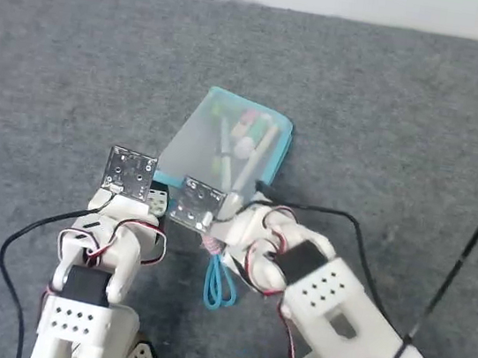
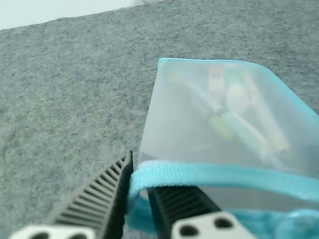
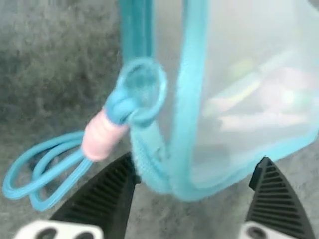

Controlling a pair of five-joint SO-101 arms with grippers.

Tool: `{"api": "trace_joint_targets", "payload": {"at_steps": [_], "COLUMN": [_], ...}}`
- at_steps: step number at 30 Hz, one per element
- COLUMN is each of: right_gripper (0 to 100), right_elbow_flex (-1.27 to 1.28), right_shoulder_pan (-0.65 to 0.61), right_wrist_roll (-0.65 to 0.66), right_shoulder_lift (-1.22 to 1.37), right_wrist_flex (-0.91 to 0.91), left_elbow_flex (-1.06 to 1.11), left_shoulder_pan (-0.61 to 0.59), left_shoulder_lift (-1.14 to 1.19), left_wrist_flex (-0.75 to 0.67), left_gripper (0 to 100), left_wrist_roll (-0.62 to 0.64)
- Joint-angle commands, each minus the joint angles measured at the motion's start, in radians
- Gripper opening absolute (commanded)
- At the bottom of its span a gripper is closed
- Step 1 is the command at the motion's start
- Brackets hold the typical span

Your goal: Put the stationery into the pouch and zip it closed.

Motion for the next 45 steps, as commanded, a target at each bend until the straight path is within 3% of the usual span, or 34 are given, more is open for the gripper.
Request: {"api": "trace_joint_targets", "payload": {"at_steps": [1,8,12,19,23,31,36,45], "right_gripper": [32.8,18.1,0.6,0.6,0.6,0.6,0.6,0.6], "right_elbow_flex": [-0.133,-0.198,-0.242,-0.373,-0.445,-0.626,-0.695,-0.658], "right_shoulder_pan": [0.038,0.050,0.065,0.217,0.271,0.338,0.320,0.220], "right_wrist_roll": [0.015,0.012,0.006,-0.130,-0.186,-0.292,-0.351,-0.347], "right_shoulder_lift": [0.065,0.196,0.242,0.358,0.470,0.584,0.582,0.495], "right_wrist_flex": [-0.033,-0.082,-0.084,-0.081,-0.079,0.033,0.143,0.252], "left_elbow_flex": [-0.074,-0.074,-0.073,-0.102,-0.223,-0.277,-0.275,-0.200], "left_shoulder_pan": [-0.003,-0.002,-0.002,0.000,0.000,-0.003,0.018,0.241], "left_shoulder_lift": [-0.011,-0.012,-0.015,-0.018,-0.020,-0.020,-0.017,-0.012], "left_wrist_flex": [0.005,0.006,0.005,0.020,0.153,0.221,0.221,0.206], "left_gripper": [1,1,1,5,14,14,15,26], "left_wrist_roll": [0.011,0.011,0.011,0.011,0.014,0.009,0.009,0.009]}}
